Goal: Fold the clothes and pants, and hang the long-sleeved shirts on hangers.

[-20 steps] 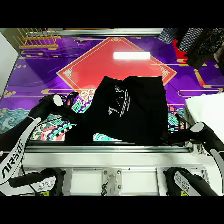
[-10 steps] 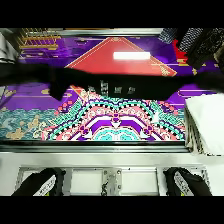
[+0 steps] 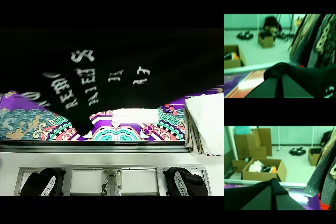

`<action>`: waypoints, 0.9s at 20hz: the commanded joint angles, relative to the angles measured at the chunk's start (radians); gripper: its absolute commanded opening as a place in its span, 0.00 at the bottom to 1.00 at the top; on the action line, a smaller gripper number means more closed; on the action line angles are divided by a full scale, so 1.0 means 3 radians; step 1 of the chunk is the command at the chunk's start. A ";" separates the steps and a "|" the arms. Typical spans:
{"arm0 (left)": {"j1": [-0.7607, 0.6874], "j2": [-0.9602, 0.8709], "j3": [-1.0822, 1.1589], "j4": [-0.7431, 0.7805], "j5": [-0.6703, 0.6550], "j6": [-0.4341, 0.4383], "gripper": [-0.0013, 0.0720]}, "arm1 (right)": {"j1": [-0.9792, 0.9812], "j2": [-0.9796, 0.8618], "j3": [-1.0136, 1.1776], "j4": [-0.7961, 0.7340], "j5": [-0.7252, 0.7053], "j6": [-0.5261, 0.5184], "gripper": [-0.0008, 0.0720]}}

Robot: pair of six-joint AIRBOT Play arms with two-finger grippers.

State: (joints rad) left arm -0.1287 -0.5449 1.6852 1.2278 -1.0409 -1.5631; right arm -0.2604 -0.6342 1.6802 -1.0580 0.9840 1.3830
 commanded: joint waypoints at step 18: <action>0.0214 -0.3113 -0.0261 0.0022 0.0431 -0.0407 0.93 | 0.0039 -0.2762 -0.0019 0.0085 0.0247 0.0376 0.88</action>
State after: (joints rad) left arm -0.1097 -1.2991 1.5032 1.2331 -0.8009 -1.6531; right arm -0.2329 -1.3937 1.6745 -1.0389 1.0847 1.4670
